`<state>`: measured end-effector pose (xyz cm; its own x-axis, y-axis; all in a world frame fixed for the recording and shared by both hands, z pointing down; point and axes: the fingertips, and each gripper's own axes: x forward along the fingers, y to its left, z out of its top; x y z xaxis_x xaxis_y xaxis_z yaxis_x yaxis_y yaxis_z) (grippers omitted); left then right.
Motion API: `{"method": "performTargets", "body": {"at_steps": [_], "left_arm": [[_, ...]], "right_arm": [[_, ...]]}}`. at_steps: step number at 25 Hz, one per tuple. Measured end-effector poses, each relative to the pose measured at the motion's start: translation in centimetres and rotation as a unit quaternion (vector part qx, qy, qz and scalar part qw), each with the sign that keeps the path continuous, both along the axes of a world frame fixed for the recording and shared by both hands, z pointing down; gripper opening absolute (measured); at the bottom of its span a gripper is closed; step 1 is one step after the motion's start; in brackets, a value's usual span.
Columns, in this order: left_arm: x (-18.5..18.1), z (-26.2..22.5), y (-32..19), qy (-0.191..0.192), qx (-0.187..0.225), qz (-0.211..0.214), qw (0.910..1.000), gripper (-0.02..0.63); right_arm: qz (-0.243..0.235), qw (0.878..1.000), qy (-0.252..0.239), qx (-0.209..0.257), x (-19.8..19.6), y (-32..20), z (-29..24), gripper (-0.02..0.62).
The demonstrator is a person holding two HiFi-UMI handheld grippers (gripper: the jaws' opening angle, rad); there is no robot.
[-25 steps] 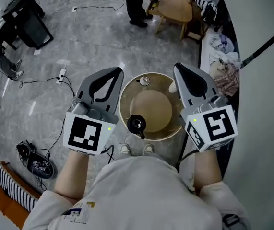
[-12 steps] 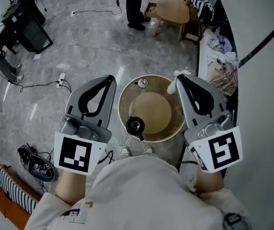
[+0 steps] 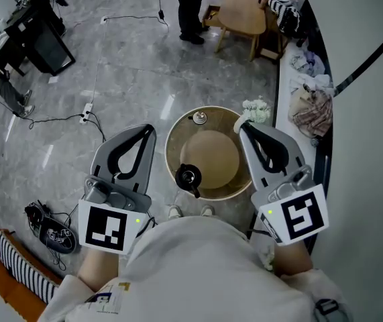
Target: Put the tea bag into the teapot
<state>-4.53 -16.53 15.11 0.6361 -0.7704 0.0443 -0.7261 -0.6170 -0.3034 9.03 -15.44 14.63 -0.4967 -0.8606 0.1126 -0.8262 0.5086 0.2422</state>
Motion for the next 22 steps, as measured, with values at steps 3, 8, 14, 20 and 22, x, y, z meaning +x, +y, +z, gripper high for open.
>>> {"method": "performTargets", "body": {"at_steps": [3, 8, 14, 20, 22], "left_arm": [[-0.3, 0.5, 0.1, 0.0, -0.007, -0.004, 1.0, 0.008], [-0.1, 0.4, 0.3, 0.002, -0.005, -0.003, 1.0, 0.008], [0.0, 0.6, 0.1, -0.011, -0.001, 0.0, 0.9999, 0.008], [0.0, 0.6, 0.0, -0.016, -0.001, 0.008, 0.9998, 0.008], [0.1, 0.6, 0.0, -0.02, 0.001, 0.012, 0.9997, 0.008]], "right_arm": [[-0.002, 1.0, 0.002, -0.017, -0.4, 0.3, 1.0, 0.011], [0.0, 1.0, -0.002, -0.029, -0.3, 0.2, 1.7, 0.011], [0.001, 1.0, 0.011, -0.009, -0.4, -0.1, 1.4, 0.009], [0.006, 1.0, 0.01, -0.008, -0.4, -0.4, 1.3, 0.009], [0.006, 1.0, 0.012, -0.009, -0.5, -0.4, 1.4, 0.009]]}}
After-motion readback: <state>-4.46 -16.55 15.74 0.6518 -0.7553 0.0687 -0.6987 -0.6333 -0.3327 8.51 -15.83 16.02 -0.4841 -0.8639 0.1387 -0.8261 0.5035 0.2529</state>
